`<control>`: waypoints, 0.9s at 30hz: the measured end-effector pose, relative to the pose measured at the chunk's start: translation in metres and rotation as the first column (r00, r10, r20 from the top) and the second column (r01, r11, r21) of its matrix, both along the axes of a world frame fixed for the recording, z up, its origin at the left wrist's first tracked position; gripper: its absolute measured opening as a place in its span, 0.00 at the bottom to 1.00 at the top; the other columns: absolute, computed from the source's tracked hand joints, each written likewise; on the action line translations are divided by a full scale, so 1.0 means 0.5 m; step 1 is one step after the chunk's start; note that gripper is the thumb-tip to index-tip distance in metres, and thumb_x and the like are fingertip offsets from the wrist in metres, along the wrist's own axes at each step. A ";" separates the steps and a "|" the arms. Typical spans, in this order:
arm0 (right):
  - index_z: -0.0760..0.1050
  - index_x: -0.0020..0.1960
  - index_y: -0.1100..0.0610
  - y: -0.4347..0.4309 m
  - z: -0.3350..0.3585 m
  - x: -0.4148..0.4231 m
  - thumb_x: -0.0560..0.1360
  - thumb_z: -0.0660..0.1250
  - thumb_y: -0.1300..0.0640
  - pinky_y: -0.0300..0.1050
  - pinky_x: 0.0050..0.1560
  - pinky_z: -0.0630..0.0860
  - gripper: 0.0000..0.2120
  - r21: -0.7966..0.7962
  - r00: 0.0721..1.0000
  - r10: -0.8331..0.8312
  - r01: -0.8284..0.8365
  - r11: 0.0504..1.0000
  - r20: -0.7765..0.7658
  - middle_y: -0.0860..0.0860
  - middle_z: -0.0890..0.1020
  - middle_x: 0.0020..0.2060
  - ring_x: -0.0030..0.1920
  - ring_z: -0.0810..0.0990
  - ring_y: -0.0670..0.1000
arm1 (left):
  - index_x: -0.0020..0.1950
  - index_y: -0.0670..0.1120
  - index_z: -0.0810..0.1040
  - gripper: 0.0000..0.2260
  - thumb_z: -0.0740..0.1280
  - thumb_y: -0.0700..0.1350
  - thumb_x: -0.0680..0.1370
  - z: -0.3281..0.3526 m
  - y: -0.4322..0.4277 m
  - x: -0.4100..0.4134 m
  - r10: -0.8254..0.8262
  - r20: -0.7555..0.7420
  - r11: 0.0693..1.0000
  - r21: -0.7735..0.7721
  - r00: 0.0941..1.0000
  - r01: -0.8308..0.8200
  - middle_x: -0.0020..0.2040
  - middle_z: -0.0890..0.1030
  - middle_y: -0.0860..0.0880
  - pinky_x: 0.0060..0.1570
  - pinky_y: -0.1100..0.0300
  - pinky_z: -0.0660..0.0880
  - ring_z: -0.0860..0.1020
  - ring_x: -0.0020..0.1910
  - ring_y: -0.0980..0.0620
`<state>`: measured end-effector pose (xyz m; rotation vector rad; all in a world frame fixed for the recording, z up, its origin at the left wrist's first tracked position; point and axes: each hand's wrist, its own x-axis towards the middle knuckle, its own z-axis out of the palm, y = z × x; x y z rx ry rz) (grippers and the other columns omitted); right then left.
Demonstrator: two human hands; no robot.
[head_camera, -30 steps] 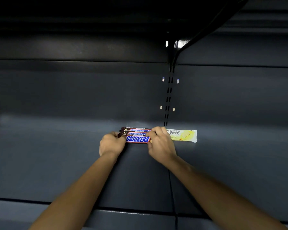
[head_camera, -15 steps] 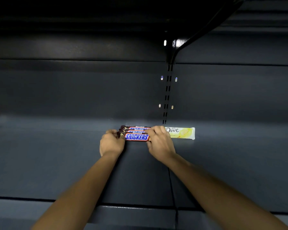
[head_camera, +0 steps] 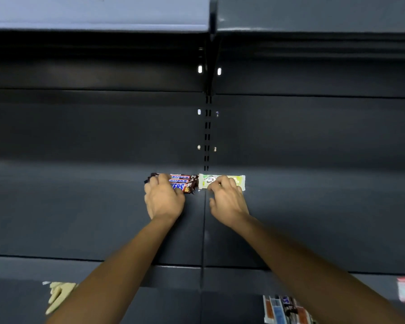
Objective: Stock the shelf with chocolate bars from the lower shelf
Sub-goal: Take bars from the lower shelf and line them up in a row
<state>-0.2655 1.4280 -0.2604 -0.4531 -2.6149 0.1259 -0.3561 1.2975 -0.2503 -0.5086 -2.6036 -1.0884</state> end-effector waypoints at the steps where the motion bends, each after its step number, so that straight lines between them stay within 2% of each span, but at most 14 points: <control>1: 0.71 0.61 0.54 0.008 0.003 0.017 0.75 0.61 0.57 0.47 0.60 0.64 0.15 0.000 1.000 0.002 -0.002 1.000 0.008 0.50 0.69 0.60 0.62 0.65 0.53 | 0.63 0.44 0.71 0.17 0.64 0.44 0.74 0.002 0.014 0.020 -0.020 -0.024 0.999 -0.031 0.999 0.020 0.61 0.71 0.43 0.58 0.50 0.67 0.66 0.61 0.42; 10: 0.71 0.63 0.55 0.088 0.018 0.157 0.77 0.59 0.54 0.49 0.63 0.64 0.15 -0.011 0.997 -0.024 0.025 1.000 0.077 0.51 0.71 0.61 0.62 0.65 0.53 | 0.67 0.48 0.69 0.18 0.60 0.47 0.77 0.002 0.102 0.180 -0.166 -0.114 0.944 -0.304 0.980 0.125 0.65 0.71 0.47 0.59 0.52 0.66 0.65 0.64 0.46; 17: 0.70 0.65 0.54 0.101 0.011 0.240 0.77 0.59 0.53 0.49 0.63 0.62 0.17 0.003 0.993 -0.034 0.034 0.999 0.113 0.50 0.71 0.65 0.65 0.65 0.53 | 0.68 0.50 0.69 0.19 0.60 0.48 0.77 0.000 0.129 0.273 -0.265 -0.135 0.892 -0.411 0.955 0.189 0.66 0.72 0.49 0.61 0.54 0.65 0.65 0.66 0.47; 27: 0.71 0.64 0.56 0.035 0.017 0.348 0.77 0.59 0.54 0.46 0.64 0.63 0.16 -0.004 0.994 -0.071 0.072 0.997 0.087 0.52 0.72 0.62 0.63 0.67 0.54 | 0.67 0.45 0.68 0.19 0.61 0.45 0.77 -0.002 0.090 0.377 -0.398 -0.138 0.868 -0.377 0.907 0.324 0.64 0.72 0.45 0.60 0.54 0.68 0.68 0.64 0.45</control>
